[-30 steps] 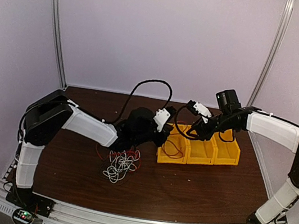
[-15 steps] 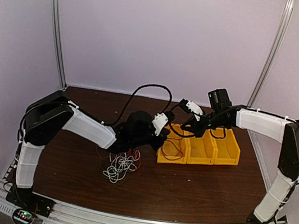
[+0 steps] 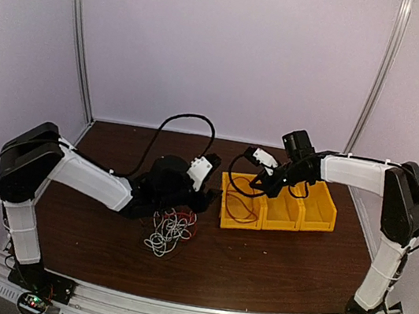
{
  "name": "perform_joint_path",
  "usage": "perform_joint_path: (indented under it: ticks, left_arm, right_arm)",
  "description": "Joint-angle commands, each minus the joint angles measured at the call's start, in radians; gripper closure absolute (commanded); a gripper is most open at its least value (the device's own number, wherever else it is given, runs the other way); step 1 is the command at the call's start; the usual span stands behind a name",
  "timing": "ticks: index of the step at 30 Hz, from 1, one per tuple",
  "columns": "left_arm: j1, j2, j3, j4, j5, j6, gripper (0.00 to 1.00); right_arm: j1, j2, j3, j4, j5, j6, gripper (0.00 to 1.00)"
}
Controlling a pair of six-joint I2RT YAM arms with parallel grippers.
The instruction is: Untangle the cables
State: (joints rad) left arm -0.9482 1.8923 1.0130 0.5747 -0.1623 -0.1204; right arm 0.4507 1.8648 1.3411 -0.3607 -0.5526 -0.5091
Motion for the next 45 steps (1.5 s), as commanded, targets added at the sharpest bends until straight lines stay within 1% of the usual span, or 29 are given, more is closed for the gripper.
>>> perform_joint_path:
  ticks: [1, 4, 10, 13, 17, 19, 22, 23, 24, 25, 26, 31, 34, 37, 41, 45]
  left_arm:
    - [0.002, -0.149, -0.133, 0.076, -0.080, -0.069, 0.37]
    - [0.003, -0.208, -0.193, 0.062, -0.141, -0.102, 0.35]
    - [0.006, -0.307, -0.274, 0.047, -0.254, -0.159, 0.35]
    - [0.015, -0.344, -0.290, 0.035, -0.264, -0.176, 0.35]
    - [0.022, -0.375, -0.286, -0.009, -0.261, -0.191, 0.35]
    - [0.024, -0.391, -0.278, -0.039, -0.261, -0.190, 0.35]
    - [0.025, -0.424, -0.268, -0.076, -0.259, -0.193, 0.34]
    - [0.026, -0.431, -0.261, -0.099, -0.260, -0.198, 0.34]
    - [0.029, -0.438, -0.253, -0.127, -0.259, -0.208, 0.33]
    - [0.033, -0.441, -0.244, -0.157, -0.255, -0.217, 0.32]
    - [0.035, -0.444, -0.237, -0.181, -0.248, -0.222, 0.31]
    - [0.050, -0.443, -0.232, -0.268, -0.234, -0.265, 0.29]
    - [0.065, -0.443, -0.232, -0.299, -0.207, -0.301, 0.28]
    - [0.094, -0.447, -0.232, -0.339, -0.177, -0.336, 0.28]
    - [0.156, -0.442, -0.242, -0.407, -0.104, -0.399, 0.28]
    - [0.210, -0.445, -0.280, -0.433, -0.024, -0.454, 0.28]
  right_arm:
    - [0.054, 0.036, 0.061, -0.043, 0.144, -0.051, 1.00]
    - [0.078, 0.069, 0.095, -0.081, 0.203, -0.069, 1.00]
    - [0.130, 0.142, 0.169, -0.149, 0.322, -0.082, 1.00]
    - [0.139, 0.180, 0.203, -0.173, 0.361, -0.066, 1.00]
    - [0.142, 0.234, 0.275, -0.249, 0.392, -0.047, 1.00]
    - [0.142, 0.226, 0.283, -0.260, 0.398, -0.037, 1.00]
    - [0.143, 0.163, 0.265, -0.258, 0.396, -0.028, 1.00]
    - [0.143, 0.141, 0.265, -0.266, 0.395, -0.027, 0.99]
    - [0.145, 0.123, 0.266, -0.278, 0.397, -0.026, 0.93]
    - [0.145, 0.104, 0.268, -0.292, 0.402, -0.026, 0.83]
    - [0.146, 0.087, 0.269, -0.312, 0.408, -0.026, 0.77]
    - [0.146, -0.002, 0.267, -0.359, 0.436, -0.031, 0.62]
    - [0.154, -0.049, 0.248, -0.366, 0.437, -0.038, 0.59]
    - [0.187, -0.089, 0.196, -0.366, 0.414, -0.083, 0.59]
    - [0.276, -0.121, 0.141, -0.342, 0.326, -0.121, 0.62]
    - [0.342, -0.086, 0.162, -0.313, 0.207, -0.110, 0.63]
